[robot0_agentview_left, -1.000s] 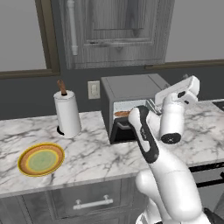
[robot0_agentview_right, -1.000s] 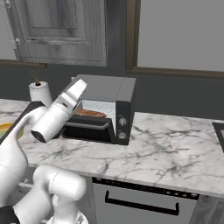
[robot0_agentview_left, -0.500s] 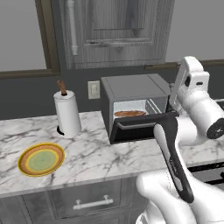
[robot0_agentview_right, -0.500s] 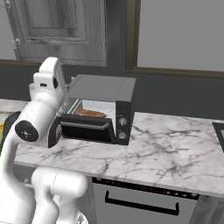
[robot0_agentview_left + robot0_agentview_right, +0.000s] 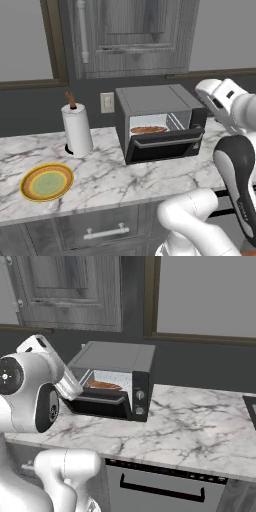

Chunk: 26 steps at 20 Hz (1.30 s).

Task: Pull the toaster oven rack outwards. Pick up the baguette from the plate and place it on the toaster oven rack. Close the toaster oven door fully and set the temperature to the lowest setting.

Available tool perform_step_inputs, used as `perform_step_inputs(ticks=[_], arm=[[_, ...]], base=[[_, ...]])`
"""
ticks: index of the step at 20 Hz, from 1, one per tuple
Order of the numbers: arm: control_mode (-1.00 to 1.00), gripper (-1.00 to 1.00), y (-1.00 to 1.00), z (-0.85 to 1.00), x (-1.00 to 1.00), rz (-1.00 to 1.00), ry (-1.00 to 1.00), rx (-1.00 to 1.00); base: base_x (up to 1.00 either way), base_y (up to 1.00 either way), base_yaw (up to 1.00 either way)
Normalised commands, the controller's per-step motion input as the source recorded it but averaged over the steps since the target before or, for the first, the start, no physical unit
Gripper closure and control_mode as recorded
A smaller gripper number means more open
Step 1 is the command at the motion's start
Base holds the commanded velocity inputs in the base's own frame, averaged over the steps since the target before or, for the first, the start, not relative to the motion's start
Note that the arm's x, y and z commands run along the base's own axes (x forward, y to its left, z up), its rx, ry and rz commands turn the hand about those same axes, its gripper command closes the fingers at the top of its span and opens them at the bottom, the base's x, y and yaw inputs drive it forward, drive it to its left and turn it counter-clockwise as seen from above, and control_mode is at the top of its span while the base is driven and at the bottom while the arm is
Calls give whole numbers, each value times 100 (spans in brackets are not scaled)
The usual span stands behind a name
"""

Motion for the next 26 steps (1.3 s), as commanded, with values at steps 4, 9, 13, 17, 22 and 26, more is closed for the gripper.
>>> perform_step_inputs(ticks=[4, 9, 13, 17, 22, 26], arm=[[-100, -100, 0, -63, -5, 23, 40, -53], [-100, -100, 0, -90, 0, 19, 35, -34], [-100, -100, 8, -100, 0, 8, 24, -26], [-100, -100, 13, -83, 0, 9, 10, -16], [-100, -100, 3, -55, 16, 7, 0, 3], [-100, -100, 9, -42, 51, 12, 0, 7]], base=[[0, 0, 0], [0, 0, 0], [0, 0, 0], [0, 0, 0], [0, 0, 0], [0, 0, 0]])
